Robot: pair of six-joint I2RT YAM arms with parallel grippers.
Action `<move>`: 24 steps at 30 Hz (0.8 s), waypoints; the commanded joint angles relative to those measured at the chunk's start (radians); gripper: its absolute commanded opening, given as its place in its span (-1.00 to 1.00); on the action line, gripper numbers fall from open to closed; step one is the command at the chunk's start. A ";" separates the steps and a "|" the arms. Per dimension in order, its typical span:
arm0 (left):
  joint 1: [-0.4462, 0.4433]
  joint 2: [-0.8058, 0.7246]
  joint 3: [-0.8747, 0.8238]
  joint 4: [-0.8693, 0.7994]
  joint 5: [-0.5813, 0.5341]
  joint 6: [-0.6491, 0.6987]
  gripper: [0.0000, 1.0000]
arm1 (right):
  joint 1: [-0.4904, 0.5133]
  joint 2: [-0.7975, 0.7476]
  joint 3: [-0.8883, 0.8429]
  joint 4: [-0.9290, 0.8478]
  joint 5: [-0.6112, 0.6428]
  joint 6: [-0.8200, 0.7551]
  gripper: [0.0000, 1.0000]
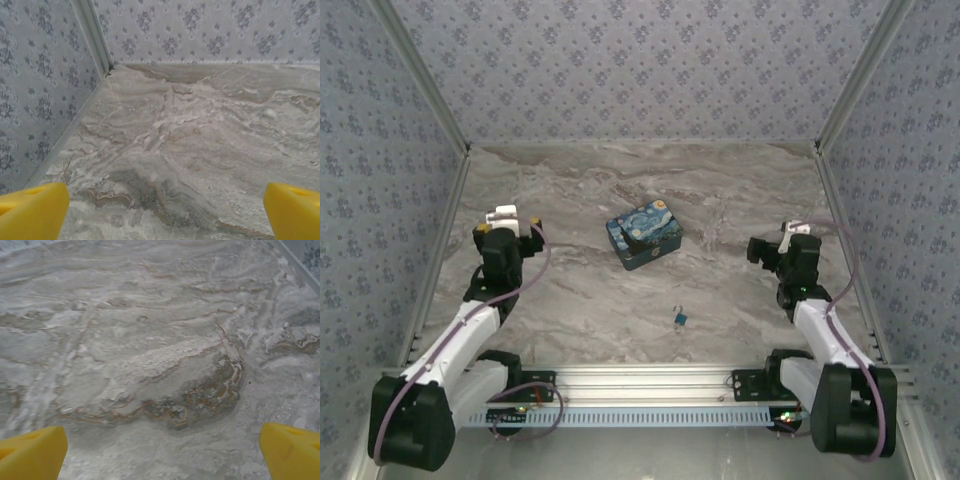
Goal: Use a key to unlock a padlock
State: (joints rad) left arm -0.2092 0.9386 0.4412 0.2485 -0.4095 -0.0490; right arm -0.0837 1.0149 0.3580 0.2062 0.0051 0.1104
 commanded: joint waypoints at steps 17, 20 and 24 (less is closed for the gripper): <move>0.135 0.344 -0.129 0.534 0.209 0.056 0.99 | -0.017 0.492 -0.068 0.761 -0.103 -0.098 1.00; 0.153 0.404 -0.136 0.594 0.262 0.061 0.99 | 0.014 0.507 0.014 0.630 -0.041 -0.113 1.00; 0.174 0.488 -0.137 0.671 0.325 0.068 0.99 | 0.029 0.505 0.033 0.592 -0.030 -0.126 1.00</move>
State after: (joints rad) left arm -0.0490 1.3930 0.3126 0.7971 -0.1600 0.0021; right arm -0.0593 1.5112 0.3740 0.8474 -0.0528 0.0128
